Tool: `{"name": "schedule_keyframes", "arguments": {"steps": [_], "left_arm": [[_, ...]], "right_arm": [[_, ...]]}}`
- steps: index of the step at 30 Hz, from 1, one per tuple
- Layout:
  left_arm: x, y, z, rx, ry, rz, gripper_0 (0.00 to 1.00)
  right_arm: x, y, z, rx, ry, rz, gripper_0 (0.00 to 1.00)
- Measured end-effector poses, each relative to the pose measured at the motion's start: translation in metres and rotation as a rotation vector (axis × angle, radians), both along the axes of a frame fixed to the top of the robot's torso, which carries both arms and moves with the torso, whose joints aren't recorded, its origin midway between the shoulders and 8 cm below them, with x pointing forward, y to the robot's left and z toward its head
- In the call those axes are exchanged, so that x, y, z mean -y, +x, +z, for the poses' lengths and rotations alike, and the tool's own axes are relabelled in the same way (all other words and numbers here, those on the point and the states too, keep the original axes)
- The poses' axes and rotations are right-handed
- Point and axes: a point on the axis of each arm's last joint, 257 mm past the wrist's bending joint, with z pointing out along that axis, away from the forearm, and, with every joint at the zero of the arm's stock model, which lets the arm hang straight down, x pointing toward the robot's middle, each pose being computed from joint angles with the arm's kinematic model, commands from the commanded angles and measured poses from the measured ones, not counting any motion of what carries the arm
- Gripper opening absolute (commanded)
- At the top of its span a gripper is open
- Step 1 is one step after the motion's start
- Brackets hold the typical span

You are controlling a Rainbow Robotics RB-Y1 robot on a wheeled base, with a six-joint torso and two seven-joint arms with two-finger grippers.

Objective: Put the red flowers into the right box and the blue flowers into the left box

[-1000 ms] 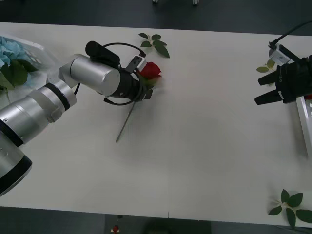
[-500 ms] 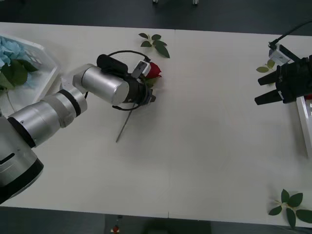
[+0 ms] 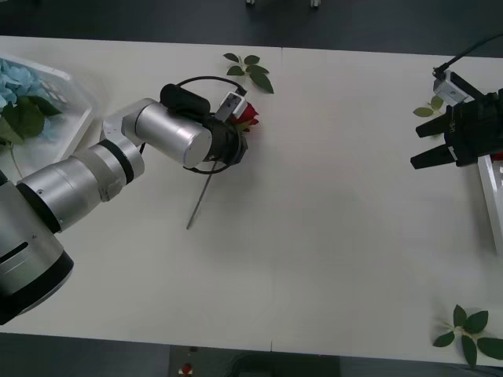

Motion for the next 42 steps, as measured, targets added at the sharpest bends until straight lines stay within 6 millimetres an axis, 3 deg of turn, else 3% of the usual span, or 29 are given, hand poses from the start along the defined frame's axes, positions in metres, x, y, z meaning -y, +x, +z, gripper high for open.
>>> {"name": "schedule_keyframes", "arguments": {"steps": [23,30,37,42], "left_arm": [[-0.003,0.0,0.007,-0.021,-0.023,0.017,0.0],[-0.019,-0.005,0.038,-0.068,-0.03,0.022,0.0],[-0.056,-0.016,0.064,-0.154,-0.012,0.053,0.0],[-0.077,-0.026,0.094,-0.233,-0.064,0.071,0.0]], "right_arm": [[0.0,0.0,0.0,0.0,0.0,0.0,0.88],[0.0,0.0,0.0,0.0,0.0,0.0,0.89],[0.0,0.0,0.0,0.0,0.0,0.0,0.88],[0.0,0.0,0.0,0.0,0.0,0.0,0.88]]}}
